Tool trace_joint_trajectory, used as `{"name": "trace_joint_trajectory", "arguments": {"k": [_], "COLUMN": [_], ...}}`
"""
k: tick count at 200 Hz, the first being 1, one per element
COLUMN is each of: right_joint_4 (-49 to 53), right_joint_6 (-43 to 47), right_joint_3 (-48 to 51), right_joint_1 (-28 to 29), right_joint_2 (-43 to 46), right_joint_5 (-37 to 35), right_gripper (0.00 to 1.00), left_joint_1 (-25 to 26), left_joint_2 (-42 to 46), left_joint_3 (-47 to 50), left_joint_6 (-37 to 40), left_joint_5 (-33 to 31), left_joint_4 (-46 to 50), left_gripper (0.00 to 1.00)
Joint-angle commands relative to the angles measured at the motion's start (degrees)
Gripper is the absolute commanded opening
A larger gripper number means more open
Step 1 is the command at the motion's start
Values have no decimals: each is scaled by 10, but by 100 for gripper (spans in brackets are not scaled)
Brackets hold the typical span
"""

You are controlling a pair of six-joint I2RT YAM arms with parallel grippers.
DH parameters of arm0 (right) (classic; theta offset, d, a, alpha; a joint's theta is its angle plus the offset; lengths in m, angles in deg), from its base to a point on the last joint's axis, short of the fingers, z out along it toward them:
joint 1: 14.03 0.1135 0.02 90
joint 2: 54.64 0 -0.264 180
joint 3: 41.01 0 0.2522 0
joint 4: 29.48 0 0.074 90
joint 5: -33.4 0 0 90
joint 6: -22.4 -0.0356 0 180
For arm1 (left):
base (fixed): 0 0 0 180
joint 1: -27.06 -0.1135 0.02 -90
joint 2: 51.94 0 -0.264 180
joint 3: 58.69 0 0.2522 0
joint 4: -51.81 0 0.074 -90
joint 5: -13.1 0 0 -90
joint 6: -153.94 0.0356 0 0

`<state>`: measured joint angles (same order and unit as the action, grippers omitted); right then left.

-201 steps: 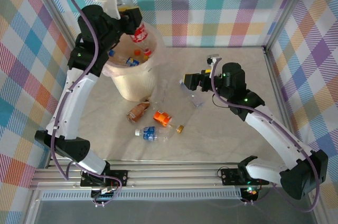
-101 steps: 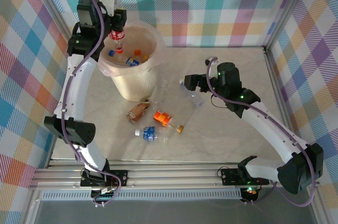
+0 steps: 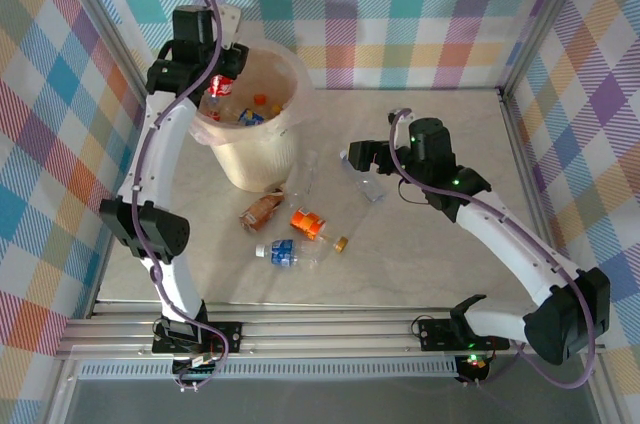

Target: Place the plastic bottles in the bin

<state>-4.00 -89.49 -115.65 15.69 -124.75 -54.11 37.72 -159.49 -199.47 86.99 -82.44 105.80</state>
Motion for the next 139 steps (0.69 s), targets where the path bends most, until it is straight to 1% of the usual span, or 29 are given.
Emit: {"name": "trace_joint_trajectory", "arguments": {"k": [1,17,41,65,82,113,128,139], "right_joint_4": [5,6,7,8,11,15,17,18], "right_joint_6": [-9,-10,-11,-12,-12,-13,-12,-12], "right_joint_3": [-17,-17,-17,-17,-17,-17,-17,-17], "right_joint_1": [3,4,3,4,3,3,3,3], "right_joint_2": [-5,-5,-3,-1,0,1,1,1], "right_joint_5": [-5,-5,-7,-10,-12,-16,-19,-21], "right_gripper": [100,100,100,100,100,100,100,100], "left_joint_1": [-5,-5,-2,5,10,19,19,19], "left_joint_2": [-23,-38,-57,-68,-72,-71,-67,-64], "left_joint_3": [-23,-31,-44,-51,-56,-60,-60,-60], "left_joint_6": [23,27,30,30,29,20,9,2], "left_joint_5": [4,5,7,17,24,30,46,55], "left_joint_4": [31,45,65,72,79,81,83,83], "left_gripper": [53,56,63,75,81,83,80,75]}}
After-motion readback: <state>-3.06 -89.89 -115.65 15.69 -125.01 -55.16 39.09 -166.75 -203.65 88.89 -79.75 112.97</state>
